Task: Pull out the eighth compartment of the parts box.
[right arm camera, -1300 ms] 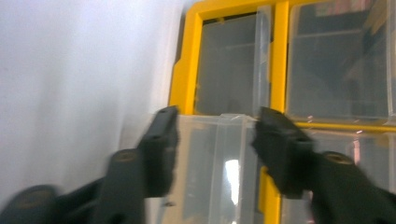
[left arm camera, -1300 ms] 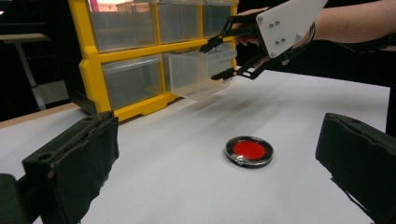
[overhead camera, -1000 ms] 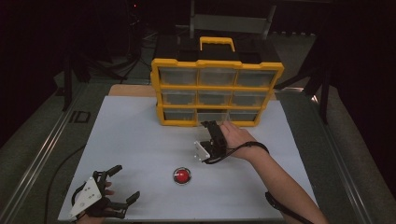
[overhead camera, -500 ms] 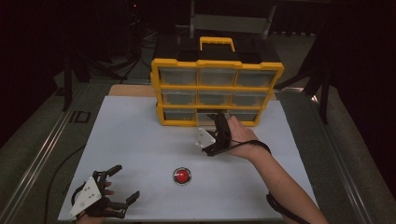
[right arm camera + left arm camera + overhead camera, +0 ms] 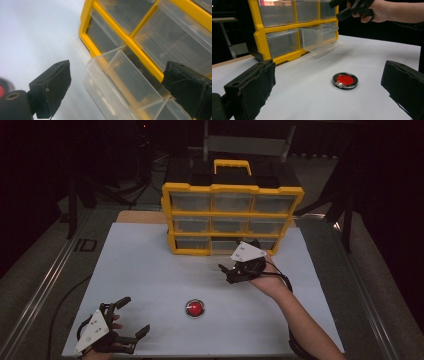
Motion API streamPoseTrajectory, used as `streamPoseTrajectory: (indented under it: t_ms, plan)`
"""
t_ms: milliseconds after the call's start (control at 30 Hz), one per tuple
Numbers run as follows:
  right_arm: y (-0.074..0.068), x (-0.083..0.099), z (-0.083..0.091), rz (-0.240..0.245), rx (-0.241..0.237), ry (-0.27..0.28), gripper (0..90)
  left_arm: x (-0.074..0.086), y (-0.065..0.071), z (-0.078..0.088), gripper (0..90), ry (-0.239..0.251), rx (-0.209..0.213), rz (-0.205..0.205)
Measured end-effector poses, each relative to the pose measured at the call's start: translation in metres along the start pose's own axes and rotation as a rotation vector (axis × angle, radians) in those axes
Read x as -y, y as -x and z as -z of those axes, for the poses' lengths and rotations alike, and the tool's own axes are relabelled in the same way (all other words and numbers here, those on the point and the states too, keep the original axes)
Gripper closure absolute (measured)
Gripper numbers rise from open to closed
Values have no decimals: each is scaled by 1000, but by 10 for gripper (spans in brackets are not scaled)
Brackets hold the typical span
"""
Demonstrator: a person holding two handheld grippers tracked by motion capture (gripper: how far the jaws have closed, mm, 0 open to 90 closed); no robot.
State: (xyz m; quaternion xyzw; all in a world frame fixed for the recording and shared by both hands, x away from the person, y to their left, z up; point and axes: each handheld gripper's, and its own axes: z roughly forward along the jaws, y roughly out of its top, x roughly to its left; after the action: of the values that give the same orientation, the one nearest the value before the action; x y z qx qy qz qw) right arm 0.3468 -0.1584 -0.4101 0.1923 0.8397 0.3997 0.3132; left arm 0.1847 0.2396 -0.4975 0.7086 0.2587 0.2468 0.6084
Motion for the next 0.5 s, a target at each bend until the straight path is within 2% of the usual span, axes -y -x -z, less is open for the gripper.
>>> streamPoseTrajectory:
  t_ms: [233, 367, 500]
  plan:
    - [6, 9, 16, -141, -30, 76, 78, 0, 0, 0, 2, 0, -1, 0]
    - [7, 14, 23, -179, -29, 105, 78, 0, 0, 0, 2, 1, -1, 1]
    - [5, 19, 29, -189, -9, 130, 78, 0, 0, 0, 2, 1, 0, 3]
